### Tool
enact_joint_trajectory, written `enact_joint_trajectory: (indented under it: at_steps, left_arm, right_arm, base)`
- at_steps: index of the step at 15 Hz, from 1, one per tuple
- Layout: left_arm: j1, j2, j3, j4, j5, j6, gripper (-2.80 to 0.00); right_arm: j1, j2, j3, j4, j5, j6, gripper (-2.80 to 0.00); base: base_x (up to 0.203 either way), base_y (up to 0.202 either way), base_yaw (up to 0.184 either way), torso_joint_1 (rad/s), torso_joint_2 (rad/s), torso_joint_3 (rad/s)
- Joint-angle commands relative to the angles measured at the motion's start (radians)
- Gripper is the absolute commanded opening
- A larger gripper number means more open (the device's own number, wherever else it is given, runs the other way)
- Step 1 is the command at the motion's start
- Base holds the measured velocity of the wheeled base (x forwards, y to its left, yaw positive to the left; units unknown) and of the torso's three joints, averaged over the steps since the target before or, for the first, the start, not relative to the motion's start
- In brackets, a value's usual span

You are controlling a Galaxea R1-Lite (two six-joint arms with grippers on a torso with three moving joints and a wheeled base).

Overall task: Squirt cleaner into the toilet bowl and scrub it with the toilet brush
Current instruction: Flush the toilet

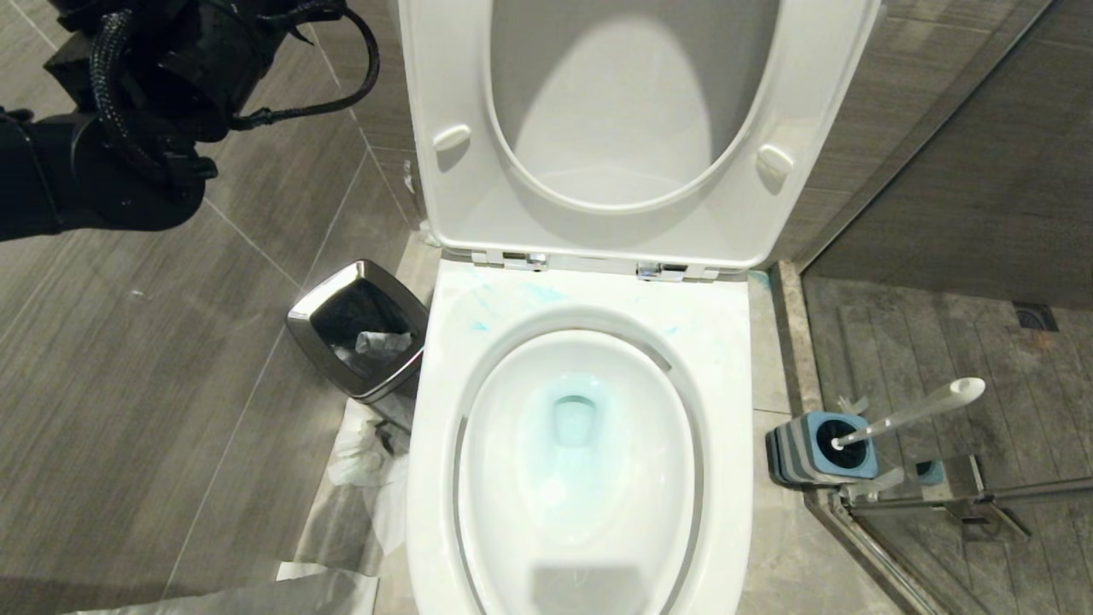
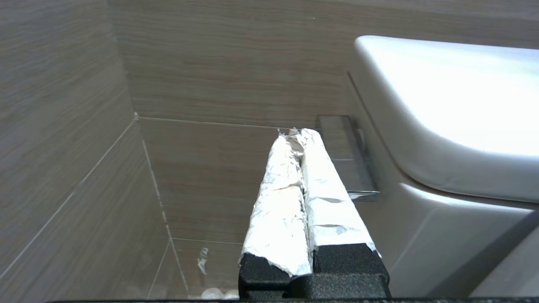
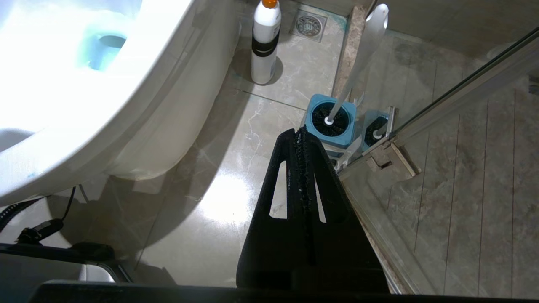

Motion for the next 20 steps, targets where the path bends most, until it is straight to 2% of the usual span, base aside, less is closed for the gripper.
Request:
enact_joint_trajectory:
  at_steps: [1,7,20]
  left_arm:
    - [-0.018,-0.003,-0.001,-0.007,0.002,0.003,-2.8]
    - [-0.052,0.006,0.0,-0.01,0.0,0.003,-2.8]
    - [-0.049,0.098,-0.006,-0.012,-0.001,0.001,-2.8]
  right_arm:
    - [0.0,0.0,0.012,-0.001,0.0,-0.001,-2.8]
    - [0.0,0.0,0.012,-0.001,0.0,-0.001,-2.8]
    - [0.0,0.0,0.012,-0.001,0.0,-0.001,-2.8]
  base:
    - [0.0,0.0,0.0,0.0,0.0,0.0]
    - [0.0,0.0,0.0,0.0,0.0,0.0]
    - [0.0,0.0,0.0,0.0,0.0,0.0]
